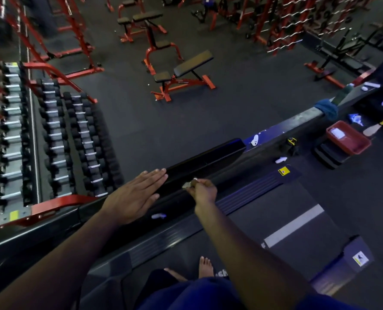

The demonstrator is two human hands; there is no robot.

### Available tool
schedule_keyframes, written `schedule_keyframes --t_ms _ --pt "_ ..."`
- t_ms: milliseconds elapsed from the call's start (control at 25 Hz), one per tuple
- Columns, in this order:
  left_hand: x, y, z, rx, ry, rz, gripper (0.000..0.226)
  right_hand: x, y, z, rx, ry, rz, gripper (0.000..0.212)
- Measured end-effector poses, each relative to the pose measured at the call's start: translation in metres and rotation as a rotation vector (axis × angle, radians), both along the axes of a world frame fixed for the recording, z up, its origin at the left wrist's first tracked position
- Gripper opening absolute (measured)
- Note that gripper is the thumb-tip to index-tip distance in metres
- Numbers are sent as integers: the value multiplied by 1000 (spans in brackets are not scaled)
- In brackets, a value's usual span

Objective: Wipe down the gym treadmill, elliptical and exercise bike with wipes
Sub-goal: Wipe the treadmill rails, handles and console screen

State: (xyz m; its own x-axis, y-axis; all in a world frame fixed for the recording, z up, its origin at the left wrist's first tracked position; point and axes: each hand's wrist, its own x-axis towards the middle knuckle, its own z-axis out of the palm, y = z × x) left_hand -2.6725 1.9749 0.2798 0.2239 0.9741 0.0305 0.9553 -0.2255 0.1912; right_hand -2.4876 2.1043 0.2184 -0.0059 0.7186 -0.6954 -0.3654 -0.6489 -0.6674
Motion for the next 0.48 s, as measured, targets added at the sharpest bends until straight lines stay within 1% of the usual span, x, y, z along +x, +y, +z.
schedule_keyframes --t_ms 80,200,280,360,440,480 --pt "0 0 -2 14 1 -10 59 25 26 13 42 -49 -39 26" --pt "0 0 -2 28 5 -7 58 70 81 41 189 -215 -127 22" --pt "-1 -1 -4 30 -9 -2 58 88 106 58 295 -256 -149 22" --pt "-2 0 -4 32 -14 6 58 88 108 66 365 -320 -107 19" --pt "-2 1 -5 27 -19 6 58 74 89 66 390 -379 -76 14" --pt "-2 2 -6 24 -17 4 58 63 75 60 379 -350 -87 11"
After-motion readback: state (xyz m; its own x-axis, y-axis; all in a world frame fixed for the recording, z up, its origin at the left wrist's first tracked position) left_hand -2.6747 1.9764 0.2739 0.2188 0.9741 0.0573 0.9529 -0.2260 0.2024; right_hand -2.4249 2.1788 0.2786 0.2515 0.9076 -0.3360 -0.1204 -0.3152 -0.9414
